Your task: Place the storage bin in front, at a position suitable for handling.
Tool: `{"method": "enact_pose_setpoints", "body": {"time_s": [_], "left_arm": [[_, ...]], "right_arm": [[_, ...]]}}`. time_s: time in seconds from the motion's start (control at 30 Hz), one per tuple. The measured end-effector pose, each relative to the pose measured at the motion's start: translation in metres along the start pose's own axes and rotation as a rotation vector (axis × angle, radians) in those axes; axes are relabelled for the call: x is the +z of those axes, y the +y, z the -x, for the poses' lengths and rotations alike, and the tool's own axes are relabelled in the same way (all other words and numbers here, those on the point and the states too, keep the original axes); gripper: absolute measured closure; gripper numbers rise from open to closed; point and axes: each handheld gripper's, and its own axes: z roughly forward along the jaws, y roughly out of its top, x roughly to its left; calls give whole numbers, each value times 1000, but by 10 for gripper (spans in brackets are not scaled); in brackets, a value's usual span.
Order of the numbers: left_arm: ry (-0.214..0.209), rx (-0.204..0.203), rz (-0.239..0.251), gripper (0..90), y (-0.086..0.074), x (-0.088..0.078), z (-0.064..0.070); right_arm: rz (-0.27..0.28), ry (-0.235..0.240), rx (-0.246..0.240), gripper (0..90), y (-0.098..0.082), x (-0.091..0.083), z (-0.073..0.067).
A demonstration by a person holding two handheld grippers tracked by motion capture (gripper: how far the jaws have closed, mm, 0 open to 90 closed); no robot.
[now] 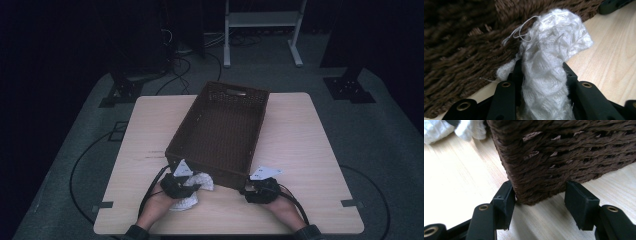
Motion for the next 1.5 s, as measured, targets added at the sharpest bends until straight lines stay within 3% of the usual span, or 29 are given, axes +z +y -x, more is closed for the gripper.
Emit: {"method": "enact_pose_setpoints", "body": {"time_s": [0.07,0.17,0.4,0.7,0.9,1.23,1.5], "left_arm": [[1,0,12,650,1,-2,0],[-1,-7,79,650,8,-16,0],[-9,-3,173,650,19,-37,4],[-35,11,259,651,32,-53,12],[-50,18,233,651,30,-43,15],[-63,20,144,651,23,-15,16],[-55,59,51,650,18,5,21]], "right_arm": [[0,0,1,415,0,0,0],[0,0,2,415,0,0,0],[0,0,2,415,0,0,0],[-1,1,3,415,0,0,0],[-1,0,2,415,0,0,0],[-1,0,0,415,0,0,0],[0,0,0,416,0,0,0]]}}
